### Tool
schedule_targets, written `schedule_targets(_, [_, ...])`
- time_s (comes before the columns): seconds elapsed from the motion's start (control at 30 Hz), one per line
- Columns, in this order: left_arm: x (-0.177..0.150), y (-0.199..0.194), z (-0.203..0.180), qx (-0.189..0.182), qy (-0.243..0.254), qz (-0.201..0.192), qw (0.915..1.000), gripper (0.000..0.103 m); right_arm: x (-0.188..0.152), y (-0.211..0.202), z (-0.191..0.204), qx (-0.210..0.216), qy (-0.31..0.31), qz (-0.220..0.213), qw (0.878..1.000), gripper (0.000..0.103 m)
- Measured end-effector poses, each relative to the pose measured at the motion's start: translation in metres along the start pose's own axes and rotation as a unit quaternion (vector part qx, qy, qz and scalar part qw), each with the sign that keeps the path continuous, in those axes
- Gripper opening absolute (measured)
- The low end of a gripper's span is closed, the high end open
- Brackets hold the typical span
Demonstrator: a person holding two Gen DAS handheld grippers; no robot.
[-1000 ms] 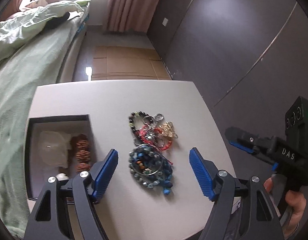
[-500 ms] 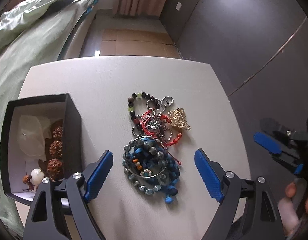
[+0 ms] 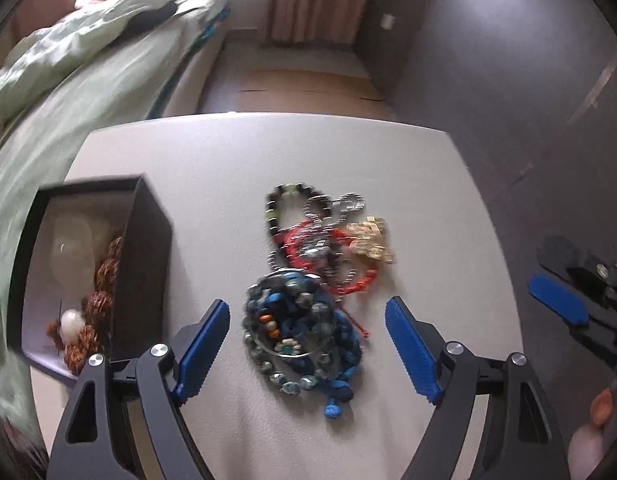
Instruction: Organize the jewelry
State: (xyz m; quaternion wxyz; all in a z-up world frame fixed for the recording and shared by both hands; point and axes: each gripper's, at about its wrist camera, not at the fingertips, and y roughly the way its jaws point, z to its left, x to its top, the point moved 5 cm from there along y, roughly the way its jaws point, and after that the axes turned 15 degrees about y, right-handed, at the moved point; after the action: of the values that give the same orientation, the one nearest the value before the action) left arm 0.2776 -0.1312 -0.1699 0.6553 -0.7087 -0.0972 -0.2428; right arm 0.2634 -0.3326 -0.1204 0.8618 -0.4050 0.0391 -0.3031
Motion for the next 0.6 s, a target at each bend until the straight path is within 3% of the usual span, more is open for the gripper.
schedule_targets(0.27, [-0.009,0.002,0.0,0.015,-0.061,0.003,0.998,0.073,-0.002,0.003,0.002,-0.001,-0.004,0.003,1.0,0.067])
schedule_targets(0.5, [-0.022,0.007,0.02,0.028,-0.149,0.01,0.9884,0.065,-0.005,0.005,0.003,-0.005,-0.011,0.008,1.0,0.067])
schedule_targets(0.6, [-0.019,0.009,0.015,0.036,-0.143,0.013,0.9889,0.065,-0.006,0.006,0.004,-0.009,-0.012,0.008,1.0,0.067])
